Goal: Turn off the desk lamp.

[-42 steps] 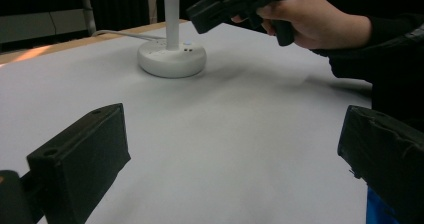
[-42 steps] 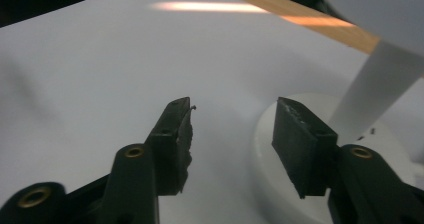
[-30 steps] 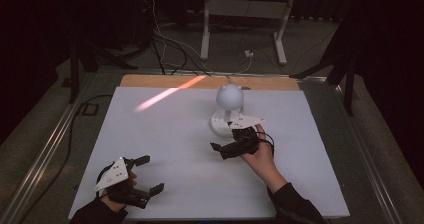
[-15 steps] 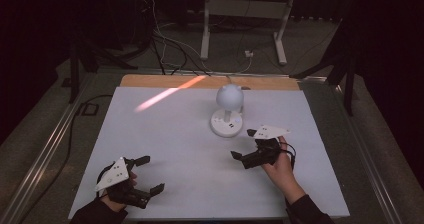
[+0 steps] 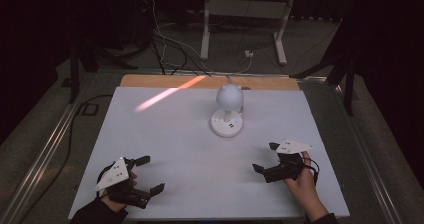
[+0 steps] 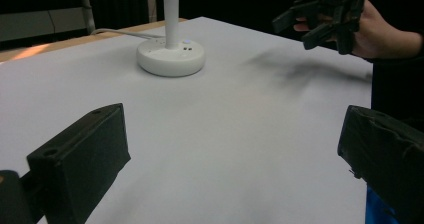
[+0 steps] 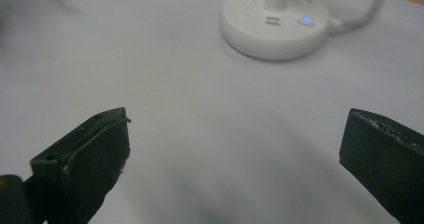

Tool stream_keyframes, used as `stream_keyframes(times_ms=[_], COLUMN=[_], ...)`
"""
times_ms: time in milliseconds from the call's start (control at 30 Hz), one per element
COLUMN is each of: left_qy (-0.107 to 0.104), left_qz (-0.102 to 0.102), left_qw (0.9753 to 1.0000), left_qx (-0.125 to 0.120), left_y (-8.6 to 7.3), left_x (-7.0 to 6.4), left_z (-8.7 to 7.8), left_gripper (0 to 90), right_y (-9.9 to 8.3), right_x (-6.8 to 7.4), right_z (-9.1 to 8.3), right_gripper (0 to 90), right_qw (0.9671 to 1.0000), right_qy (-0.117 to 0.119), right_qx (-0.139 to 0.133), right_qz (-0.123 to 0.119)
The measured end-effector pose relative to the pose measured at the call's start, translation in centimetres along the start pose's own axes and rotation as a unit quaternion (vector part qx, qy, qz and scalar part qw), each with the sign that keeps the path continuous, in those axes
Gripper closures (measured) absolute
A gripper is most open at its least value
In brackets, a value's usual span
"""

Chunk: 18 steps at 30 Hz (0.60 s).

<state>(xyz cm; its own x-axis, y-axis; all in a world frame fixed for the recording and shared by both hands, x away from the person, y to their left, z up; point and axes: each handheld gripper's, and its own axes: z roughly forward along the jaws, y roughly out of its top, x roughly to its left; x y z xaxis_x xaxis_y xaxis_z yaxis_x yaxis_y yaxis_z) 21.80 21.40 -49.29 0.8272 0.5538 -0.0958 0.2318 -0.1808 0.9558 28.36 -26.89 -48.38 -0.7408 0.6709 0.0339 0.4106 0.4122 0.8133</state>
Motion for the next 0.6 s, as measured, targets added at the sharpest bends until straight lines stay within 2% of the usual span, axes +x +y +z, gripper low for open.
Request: stream_keyframes(times_ms=[200, 467, 600], left_qy=[0.000, 0.000, 0.000], left_qz=[0.000, 0.001, 0.002], left_qw=[1.0000, 1.0000, 1.0000], left_qx=[0.001, 0.002, 0.004], left_y=[0.0, 0.0, 0.0], left_x=[0.0, 0.0, 0.0], left_z=[0.0, 0.1, 0.1], left_gripper=[0.6, 0.6, 0.6], right_y=[-2.1, -4.2, -5.2], right_x=[-0.7, -0.9, -1.2], right_z=[-1.7, -3.6, -4.0], right_gripper=[0.0, 0.0, 0.0], right_qw=[0.9998, 0.9993, 0.9987], right_qy=[-0.003, -0.027, -0.024], right_qx=[0.008, 0.017, 0.019], right_qz=[0.015, 0.021, 0.040])
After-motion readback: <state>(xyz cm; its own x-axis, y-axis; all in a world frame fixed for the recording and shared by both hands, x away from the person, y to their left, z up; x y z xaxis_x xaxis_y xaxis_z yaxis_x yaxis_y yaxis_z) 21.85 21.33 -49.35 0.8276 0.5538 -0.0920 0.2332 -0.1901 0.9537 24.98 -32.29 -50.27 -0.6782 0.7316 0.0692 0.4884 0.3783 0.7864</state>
